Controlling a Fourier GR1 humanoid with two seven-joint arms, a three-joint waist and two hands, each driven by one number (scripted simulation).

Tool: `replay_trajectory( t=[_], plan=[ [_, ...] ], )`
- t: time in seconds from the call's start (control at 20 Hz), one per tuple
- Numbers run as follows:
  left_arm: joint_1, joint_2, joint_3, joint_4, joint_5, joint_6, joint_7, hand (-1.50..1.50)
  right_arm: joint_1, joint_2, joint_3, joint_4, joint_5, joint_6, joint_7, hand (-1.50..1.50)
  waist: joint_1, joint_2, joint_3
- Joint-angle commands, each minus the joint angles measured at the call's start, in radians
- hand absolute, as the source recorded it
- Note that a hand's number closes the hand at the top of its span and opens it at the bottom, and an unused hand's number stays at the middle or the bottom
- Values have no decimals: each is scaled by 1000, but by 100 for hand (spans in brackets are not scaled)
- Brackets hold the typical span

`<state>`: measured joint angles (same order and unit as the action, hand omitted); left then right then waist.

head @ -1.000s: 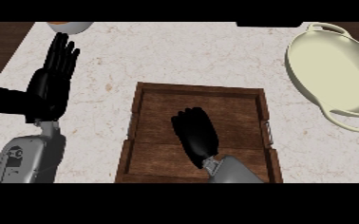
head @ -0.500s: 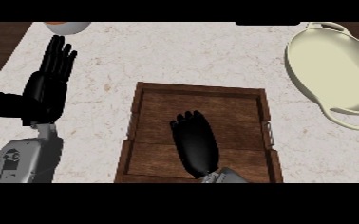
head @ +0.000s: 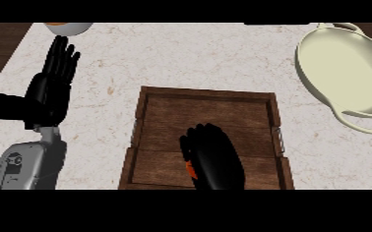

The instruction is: Pick the tomato from the tray and place it in the pot

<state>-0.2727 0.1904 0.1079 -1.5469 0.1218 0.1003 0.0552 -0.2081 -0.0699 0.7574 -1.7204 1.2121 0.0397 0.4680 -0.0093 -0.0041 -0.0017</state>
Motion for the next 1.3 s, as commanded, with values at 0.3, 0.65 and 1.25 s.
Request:
replay_trajectory(
  t=[0.3, 0.65, 1.25],
  plan=[
    [-2, 6, 11, -11, 5, 1, 25, 0, -10, -107, -339, -281, 15, -102, 53, 150, -1, 3, 2],
    [-27, 45, 50, -7, 26, -19, 39, 0, 56, -264, -684, -448, -200, -57, -19, 150, -6, 2, 3],
    [-66, -5, 8, 47, -10, -5, 5, 0, -142, -492, -1099, 193, -489, -52, -383, 150, 14, 9, 2]
  ],
)
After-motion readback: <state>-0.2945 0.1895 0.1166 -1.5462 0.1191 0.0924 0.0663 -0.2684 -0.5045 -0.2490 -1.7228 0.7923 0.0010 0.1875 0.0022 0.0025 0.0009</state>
